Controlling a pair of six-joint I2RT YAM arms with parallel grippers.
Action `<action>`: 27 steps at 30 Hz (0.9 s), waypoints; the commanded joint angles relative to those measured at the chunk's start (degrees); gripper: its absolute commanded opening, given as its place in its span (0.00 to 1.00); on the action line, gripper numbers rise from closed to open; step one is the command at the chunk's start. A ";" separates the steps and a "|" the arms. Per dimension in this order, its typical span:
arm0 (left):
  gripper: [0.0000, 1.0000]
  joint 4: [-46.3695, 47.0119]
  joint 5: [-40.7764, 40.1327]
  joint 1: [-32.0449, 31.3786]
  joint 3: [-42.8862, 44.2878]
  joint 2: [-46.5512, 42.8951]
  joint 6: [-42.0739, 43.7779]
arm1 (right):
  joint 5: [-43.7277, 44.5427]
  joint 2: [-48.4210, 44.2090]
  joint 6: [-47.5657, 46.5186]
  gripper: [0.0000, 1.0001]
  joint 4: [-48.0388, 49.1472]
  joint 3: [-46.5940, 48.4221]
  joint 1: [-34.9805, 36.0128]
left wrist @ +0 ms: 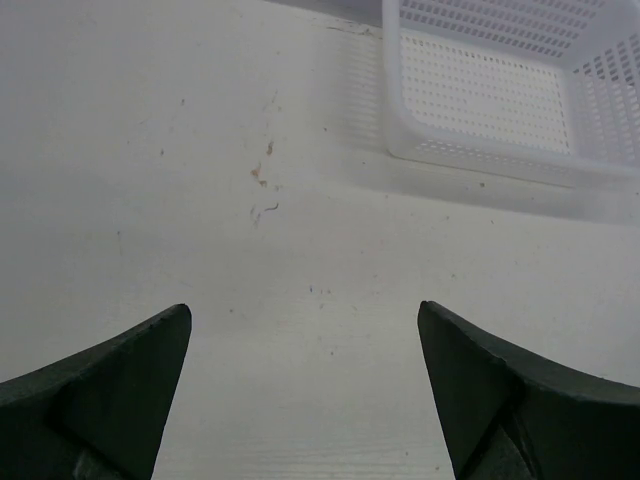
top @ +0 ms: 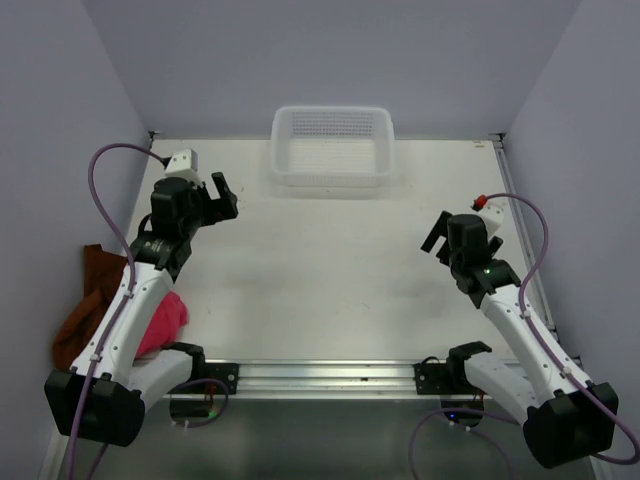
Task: Roll the towels
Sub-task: Grab a towel with the left arm
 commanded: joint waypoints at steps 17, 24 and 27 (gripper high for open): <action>1.00 -6.43 -25.25 2.95 1.78 2.71 -7.52 | -6.35 4.02 -1.52 0.99 0.48 0.84 -0.11; 1.00 -14.42 -28.87 11.45 4.07 11.58 -11.82 | -11.71 5.78 -2.49 0.99 1.27 0.75 -0.11; 1.00 -13.12 -24.65 17.95 2.05 12.21 -12.45 | -14.00 6.83 -2.67 0.99 1.27 1.19 -0.20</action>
